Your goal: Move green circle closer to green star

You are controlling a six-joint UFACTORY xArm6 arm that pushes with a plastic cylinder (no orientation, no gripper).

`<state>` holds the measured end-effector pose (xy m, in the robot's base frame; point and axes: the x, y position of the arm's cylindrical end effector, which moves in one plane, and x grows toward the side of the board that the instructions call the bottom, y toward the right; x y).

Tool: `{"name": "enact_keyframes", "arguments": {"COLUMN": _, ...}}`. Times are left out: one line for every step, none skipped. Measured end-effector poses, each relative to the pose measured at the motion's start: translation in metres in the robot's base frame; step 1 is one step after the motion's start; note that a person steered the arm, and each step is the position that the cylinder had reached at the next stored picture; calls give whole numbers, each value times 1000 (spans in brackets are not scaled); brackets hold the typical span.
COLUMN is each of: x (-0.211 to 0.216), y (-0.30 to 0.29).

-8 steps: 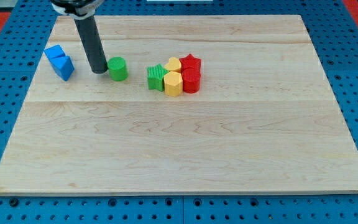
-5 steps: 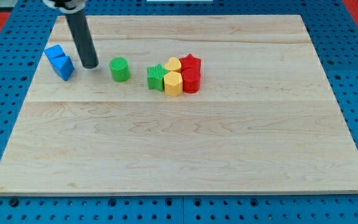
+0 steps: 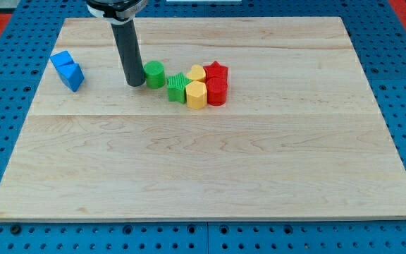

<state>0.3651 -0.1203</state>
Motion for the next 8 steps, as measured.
{"name": "enact_keyframes", "arguments": {"x": -7, "y": 1}}
{"name": "enact_keyframes", "arguments": {"x": -14, "y": 2}}
{"name": "enact_keyframes", "arguments": {"x": -15, "y": 1}}
{"name": "enact_keyframes", "arguments": {"x": -22, "y": -2}}
{"name": "enact_keyframes", "arguments": {"x": -35, "y": -2}}
{"name": "enact_keyframes", "arguments": {"x": -35, "y": 11}}
{"name": "enact_keyframes", "arguments": {"x": -35, "y": 31}}
{"name": "enact_keyframes", "arguments": {"x": -35, "y": 40}}
